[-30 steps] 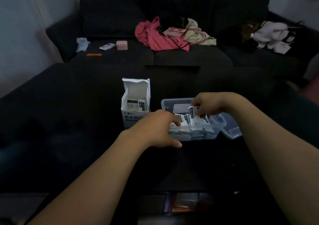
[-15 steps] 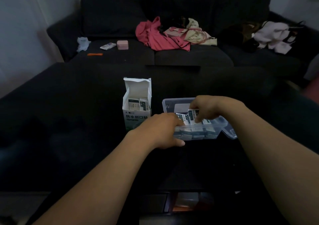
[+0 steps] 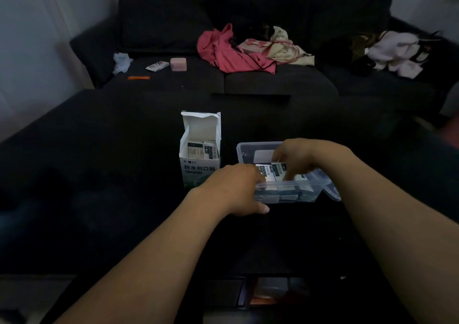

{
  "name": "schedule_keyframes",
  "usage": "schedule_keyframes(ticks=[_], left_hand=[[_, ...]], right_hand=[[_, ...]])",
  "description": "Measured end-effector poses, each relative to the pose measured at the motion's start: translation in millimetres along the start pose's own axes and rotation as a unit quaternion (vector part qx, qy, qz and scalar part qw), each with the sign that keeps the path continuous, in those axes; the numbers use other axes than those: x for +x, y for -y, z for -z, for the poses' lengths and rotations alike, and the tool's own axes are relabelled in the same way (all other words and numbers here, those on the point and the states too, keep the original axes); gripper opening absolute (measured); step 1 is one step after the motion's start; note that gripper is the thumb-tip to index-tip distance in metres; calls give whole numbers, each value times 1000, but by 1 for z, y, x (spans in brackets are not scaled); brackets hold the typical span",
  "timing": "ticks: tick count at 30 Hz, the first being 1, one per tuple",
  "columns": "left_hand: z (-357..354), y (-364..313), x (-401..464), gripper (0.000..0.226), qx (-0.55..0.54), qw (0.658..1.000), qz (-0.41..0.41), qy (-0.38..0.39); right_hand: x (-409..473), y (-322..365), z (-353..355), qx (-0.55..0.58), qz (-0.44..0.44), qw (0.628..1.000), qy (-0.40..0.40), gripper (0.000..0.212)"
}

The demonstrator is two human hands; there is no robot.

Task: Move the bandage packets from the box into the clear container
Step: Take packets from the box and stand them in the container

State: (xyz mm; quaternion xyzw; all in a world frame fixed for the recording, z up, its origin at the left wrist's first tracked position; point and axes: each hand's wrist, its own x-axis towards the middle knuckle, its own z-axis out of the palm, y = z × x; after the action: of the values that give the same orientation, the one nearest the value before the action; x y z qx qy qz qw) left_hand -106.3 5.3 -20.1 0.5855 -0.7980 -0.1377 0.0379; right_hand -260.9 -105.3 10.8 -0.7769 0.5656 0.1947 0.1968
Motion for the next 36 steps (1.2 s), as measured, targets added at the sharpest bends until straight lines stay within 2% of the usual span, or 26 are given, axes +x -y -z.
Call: schedule_keyframes(ticks=[4, 6, 8, 10, 12, 13, 14, 15, 16, 18, 19, 21, 23, 25, 30, 36], left_hand=[[2, 0, -2, 57, -19, 1000, -8, 0], [8, 3, -5, 61, -59, 998, -12, -16], [20, 7, -10, 53, -126, 988, -18, -87], [34, 15, -18, 33, -216, 942, -8, -255], [48, 32, -30, 14, -259, 855, 48, -447], [52, 44, -35, 11, -256, 822, 94, -500], [54, 56, -39, 14, -255, 810, 145, -508], [53, 67, -42, 19, -260, 818, 195, -474], [51, 76, -44, 27, -263, 843, 238, -406], [46, 81, -44, 39, -245, 902, 275, -226], [45, 81, -44, 39, -236, 920, 275, -149], [44, 77, -41, 33, -255, 925, 271, -81], [43, 77, -37, 31, -252, 926, 267, -92], [41, 76, -34, 32, -236, 931, 262, -95], [40, 72, -29, 41, -210, 926, 284, -133], [42, 64, -32, 34, -187, 934, 274, -136]], right_hand=[[-6, 1, 3, 23, 13, 999, -34, 66], [-15, 1, 9, 22, 26, 997, -65, 61], [-25, 1, 15, 12, 58, 986, -153, 47], [-33, 8, 18, 28, 118, 956, -269, 30], [-44, 29, 16, 87, 207, 911, -346, 17], [-49, 44, 13, 120, 250, 891, -359, 14], [-52, 59, 10, 143, 285, 877, -359, 12], [-53, 73, 6, 146, 309, 870, -356, 10], [-50, 86, 3, 133, 322, 869, -353, 10], [-40, 103, 0, 97, 310, 884, -337, 12], [-34, 109, -1, 81, 289, 898, -320, 15], [-26, 114, -2, 36, 237, 927, -289, 18], [-22, 116, -4, 11, 210, 932, -296, 19], [-17, 115, -4, 43, 203, 928, -310, 22], [-10, 111, -2, 88, 196, 934, -285, 28], [-9, 109, 3, 48, 184, 947, -260, 25]])
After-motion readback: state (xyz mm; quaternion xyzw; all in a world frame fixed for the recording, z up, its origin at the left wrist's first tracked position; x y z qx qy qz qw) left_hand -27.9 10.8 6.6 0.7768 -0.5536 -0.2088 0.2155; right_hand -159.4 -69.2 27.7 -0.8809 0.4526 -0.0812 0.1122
